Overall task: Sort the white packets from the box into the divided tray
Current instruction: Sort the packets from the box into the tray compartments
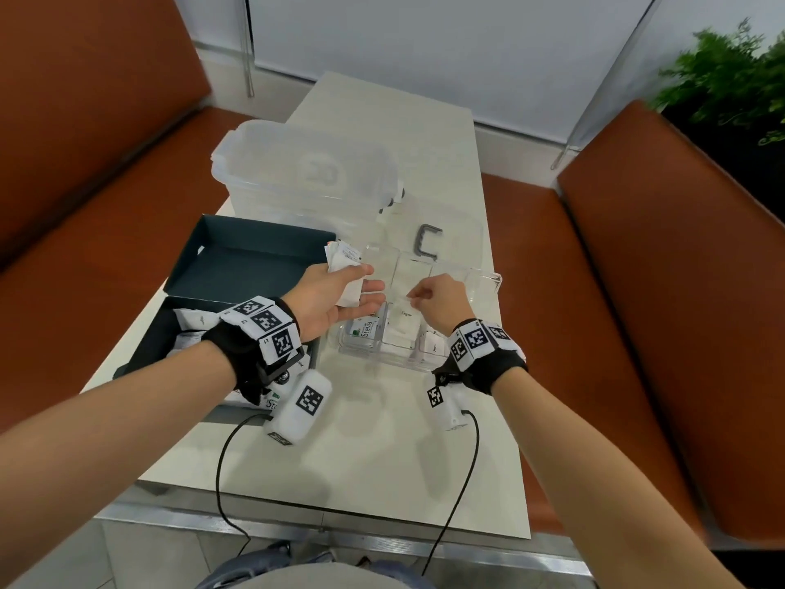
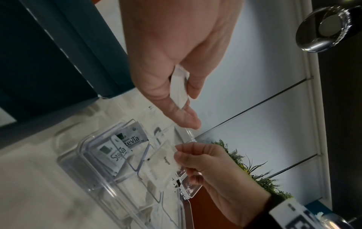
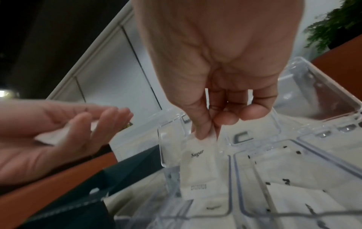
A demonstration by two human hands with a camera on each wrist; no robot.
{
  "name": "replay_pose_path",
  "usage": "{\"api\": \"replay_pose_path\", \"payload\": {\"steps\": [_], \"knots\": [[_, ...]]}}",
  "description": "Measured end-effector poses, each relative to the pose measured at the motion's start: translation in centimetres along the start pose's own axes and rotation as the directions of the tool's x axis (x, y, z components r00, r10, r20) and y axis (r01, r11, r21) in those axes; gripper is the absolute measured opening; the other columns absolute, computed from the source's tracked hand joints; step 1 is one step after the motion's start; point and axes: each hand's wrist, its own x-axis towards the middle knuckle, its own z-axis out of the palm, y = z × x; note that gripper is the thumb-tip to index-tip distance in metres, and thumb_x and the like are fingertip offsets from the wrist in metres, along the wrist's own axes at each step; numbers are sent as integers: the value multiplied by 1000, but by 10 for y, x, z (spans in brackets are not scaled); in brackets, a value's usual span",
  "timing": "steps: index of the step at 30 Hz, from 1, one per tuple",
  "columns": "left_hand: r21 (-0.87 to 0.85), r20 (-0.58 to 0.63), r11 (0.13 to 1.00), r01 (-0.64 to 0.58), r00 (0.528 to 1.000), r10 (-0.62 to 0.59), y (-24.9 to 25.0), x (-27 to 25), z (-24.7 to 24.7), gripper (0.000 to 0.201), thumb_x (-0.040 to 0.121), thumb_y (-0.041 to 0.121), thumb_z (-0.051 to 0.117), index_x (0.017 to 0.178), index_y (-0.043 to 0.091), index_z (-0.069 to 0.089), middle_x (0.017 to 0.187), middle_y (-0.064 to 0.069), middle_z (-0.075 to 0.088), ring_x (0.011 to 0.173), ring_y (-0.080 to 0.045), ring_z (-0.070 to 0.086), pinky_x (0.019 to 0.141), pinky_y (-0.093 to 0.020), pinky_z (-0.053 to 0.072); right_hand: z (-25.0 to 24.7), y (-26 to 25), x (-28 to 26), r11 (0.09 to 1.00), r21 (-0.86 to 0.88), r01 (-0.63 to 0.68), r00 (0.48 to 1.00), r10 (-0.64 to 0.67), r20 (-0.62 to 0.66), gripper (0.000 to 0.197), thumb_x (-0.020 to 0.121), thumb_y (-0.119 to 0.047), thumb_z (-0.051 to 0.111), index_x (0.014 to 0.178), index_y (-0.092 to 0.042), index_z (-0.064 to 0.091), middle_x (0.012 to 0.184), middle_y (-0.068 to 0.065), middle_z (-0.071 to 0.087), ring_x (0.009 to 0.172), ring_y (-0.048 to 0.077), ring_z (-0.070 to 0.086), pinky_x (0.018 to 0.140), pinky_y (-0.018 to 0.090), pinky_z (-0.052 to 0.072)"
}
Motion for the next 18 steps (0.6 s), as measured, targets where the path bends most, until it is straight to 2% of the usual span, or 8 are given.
{"api": "replay_pose_path", "payload": {"steps": [3, 6, 9, 13, 16, 18], "knots": [[9, -4, 1000, 3, 1000, -3, 1, -2, -5, 30, 94, 14, 63, 120, 0, 59, 97, -17, 73, 78, -25, 73, 62, -29, 60, 9, -3, -1, 995, -100, -8, 999, 12, 38, 21, 90, -6, 54, 100, -9, 72, 104, 13, 69, 97, 27, 64, 89, 38, 52], [16, -6, 1000, 7, 1000, -7, 0, -2, -7, 30, 94, 15, 63, 121, 1, 58, 98, -17, 73, 79, -25, 73, 63, -29, 60, 15, -3, -2, 989, -147, -21, 996, 34, 88, 22, 89, -6, 53, 99, -12, 72, 105, 11, 69, 100, 28, 63, 93, 41, 50], [19, -4, 1000, 12, 1000, -12, 0, -3, -6, 30, 94, 15, 63, 120, 1, 59, 96, -16, 74, 80, -25, 73, 62, -29, 59, 20, -2, -4, 973, -227, -36, 995, 57, 86, 25, 89, -6, 51, 98, -17, 72, 106, 6, 69, 103, 27, 61, 96, 43, 47], [21, 6, 1000, 17, 1000, -17, -2, -4, -2, 27, 94, 14, 62, 118, 2, 60, 95, -16, 73, 77, -24, 73, 61, -29, 60, 23, 4, -7, 917, -394, 57, 996, -25, 86, 23, 93, -14, 53, 104, -23, 70, 105, -3, 71, 106, 23, 59, 97, 40, 38], [31, 12, 999, 17, 1000, -17, -2, -4, 0, 27, 95, 14, 62, 118, 2, 59, 99, -17, 72, 78, -24, 73, 65, -30, 61, 21, 8, -7, 898, -428, 103, 992, -61, 111, 26, 89, -15, 61, 113, -25, 66, 110, -6, 69, 110, 20, 57, 95, 39, 33], [37, 15, 999, 17, 1000, -18, -2, -4, 1, 27, 95, 14, 61, 119, 2, 59, 101, -18, 72, 79, -24, 73, 67, -30, 61, 20, 9, -9, 881, -451, 143, 989, -110, 100, 27, 87, -17, 65, 112, -26, 65, 109, -8, 68, 109, 19, 57, 91, 39, 32]]}}
